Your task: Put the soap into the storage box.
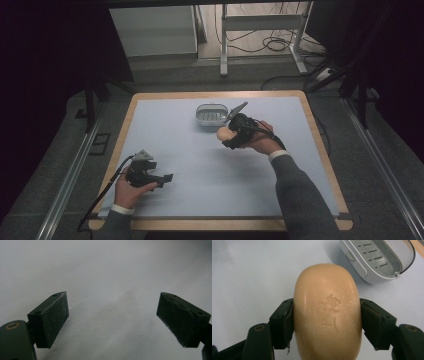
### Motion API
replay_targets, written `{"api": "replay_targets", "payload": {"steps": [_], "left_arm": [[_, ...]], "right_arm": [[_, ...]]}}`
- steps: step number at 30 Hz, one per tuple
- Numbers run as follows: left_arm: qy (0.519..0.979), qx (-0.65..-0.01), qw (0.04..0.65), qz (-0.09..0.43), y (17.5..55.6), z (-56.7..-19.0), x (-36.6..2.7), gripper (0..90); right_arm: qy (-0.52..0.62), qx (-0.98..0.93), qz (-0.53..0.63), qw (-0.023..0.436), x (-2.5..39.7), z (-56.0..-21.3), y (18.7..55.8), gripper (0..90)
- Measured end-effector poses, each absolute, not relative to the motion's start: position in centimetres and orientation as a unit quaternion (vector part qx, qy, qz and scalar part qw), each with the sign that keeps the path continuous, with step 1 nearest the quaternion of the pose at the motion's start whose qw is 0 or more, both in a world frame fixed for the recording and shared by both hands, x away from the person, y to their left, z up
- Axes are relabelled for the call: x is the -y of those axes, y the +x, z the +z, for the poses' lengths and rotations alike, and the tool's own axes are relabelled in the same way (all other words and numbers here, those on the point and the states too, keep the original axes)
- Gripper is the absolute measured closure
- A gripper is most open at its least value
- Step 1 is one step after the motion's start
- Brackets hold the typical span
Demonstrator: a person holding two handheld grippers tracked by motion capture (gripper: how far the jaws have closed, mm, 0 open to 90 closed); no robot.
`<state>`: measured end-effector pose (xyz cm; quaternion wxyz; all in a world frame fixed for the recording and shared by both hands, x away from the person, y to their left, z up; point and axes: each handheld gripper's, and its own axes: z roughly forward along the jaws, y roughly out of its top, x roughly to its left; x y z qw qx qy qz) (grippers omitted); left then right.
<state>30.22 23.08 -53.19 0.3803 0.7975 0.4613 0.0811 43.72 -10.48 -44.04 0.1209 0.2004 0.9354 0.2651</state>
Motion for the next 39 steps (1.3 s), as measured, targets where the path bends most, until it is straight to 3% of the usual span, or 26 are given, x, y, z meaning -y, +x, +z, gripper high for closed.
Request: {"api": "replay_targets", "payload": {"steps": [39], "left_arm": [[0.798,-0.461,0.379,0.082,30.2,-53.1,-23.3,10.7]], "right_arm": [[0.216,-0.929,0.271,0.129,9.7,-42.9,47.8,32.3]]}}
